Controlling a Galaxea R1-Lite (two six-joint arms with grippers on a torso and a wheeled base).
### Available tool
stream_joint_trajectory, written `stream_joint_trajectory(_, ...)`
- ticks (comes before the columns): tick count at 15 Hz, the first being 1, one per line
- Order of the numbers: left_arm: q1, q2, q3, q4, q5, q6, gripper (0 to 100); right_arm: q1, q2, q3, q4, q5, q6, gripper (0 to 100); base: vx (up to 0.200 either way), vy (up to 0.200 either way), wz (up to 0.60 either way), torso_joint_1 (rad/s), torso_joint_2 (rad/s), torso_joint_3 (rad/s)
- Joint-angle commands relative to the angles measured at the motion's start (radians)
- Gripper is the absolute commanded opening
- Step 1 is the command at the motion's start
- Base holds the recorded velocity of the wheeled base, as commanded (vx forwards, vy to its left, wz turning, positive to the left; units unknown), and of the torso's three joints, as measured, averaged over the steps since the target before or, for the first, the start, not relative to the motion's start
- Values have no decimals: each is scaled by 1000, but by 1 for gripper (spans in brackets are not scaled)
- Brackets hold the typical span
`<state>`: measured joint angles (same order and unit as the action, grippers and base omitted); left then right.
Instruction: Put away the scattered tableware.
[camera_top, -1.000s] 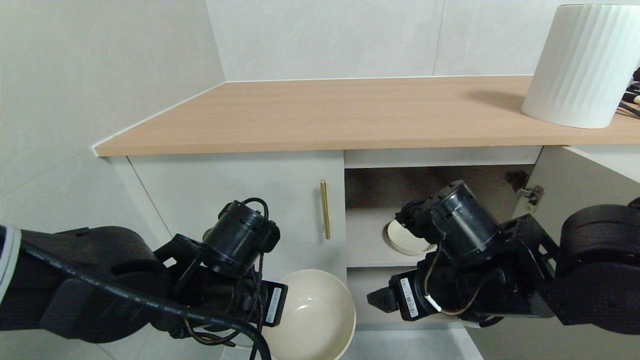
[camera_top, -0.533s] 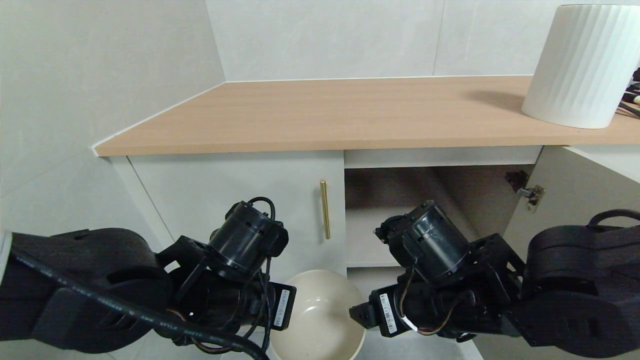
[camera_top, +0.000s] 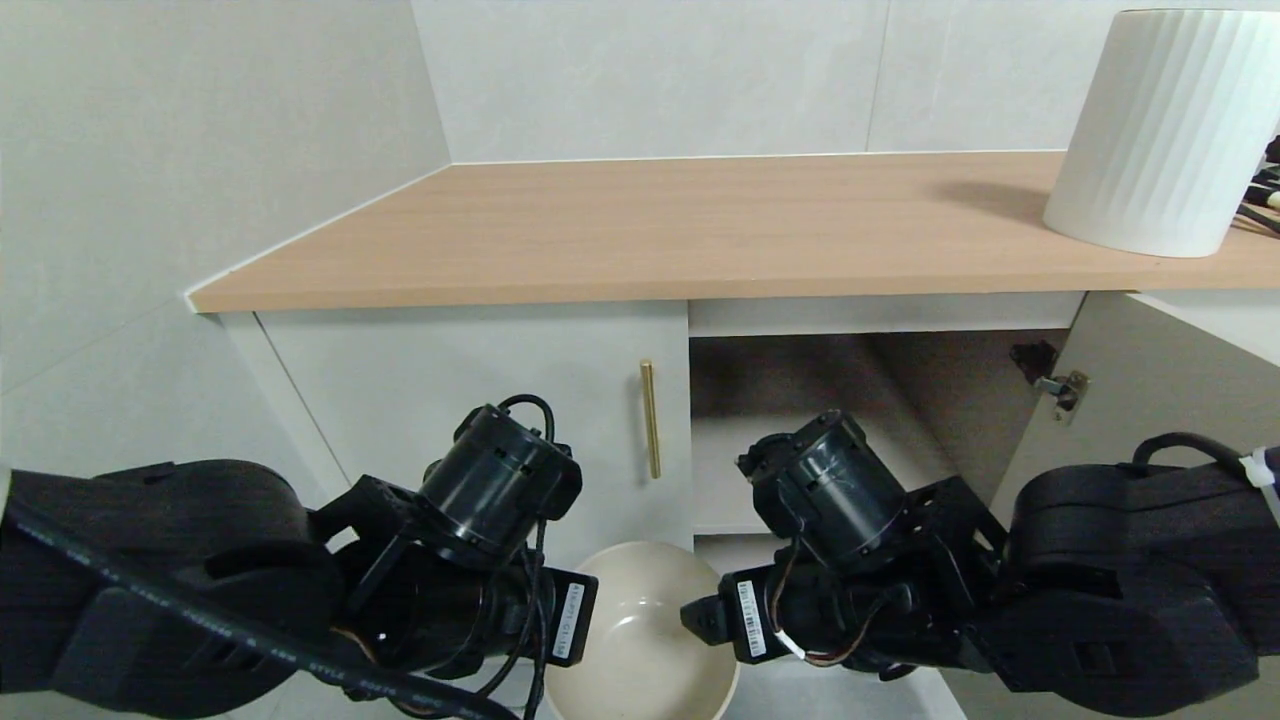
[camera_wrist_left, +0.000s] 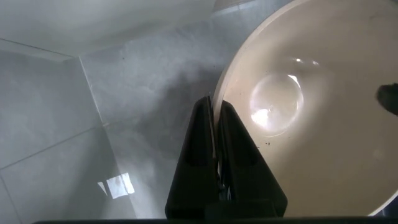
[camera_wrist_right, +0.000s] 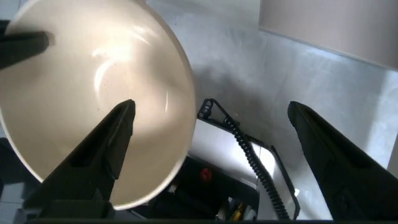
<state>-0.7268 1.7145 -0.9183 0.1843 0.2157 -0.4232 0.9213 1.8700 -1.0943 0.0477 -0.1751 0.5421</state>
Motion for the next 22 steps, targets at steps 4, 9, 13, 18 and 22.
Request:
stream_joint_trajectory(4, 0, 2, -1, -2, 1, 0, 0, 14, 12, 5, -15, 0, 1, 0, 0, 0, 0, 0, 0, 0)
stream_joint_trajectory(9, 0, 2, -2, -3, 1, 0, 0, 14, 12, 5, -15, 0, 1, 0, 0, 0, 0, 0, 0, 0)
stream_joint_trajectory(13, 0, 1, -2, -3, 1, -2, 0, 14, 14, 5, -15, 0, 1, 0, 0, 0, 0, 0, 0, 0)
stream_joint_trajectory(18, 0, 5, -2, -3, 2, -2, 100, 14, 20, 7, -15, -1, -1, 0, 0, 0, 0, 0, 0, 0)
stream_joint_trajectory(22, 0, 7, -2, -3, 2, -2, 100, 14, 26, 8, -14, -3, -1, 0, 0, 0, 0, 0, 0, 0)
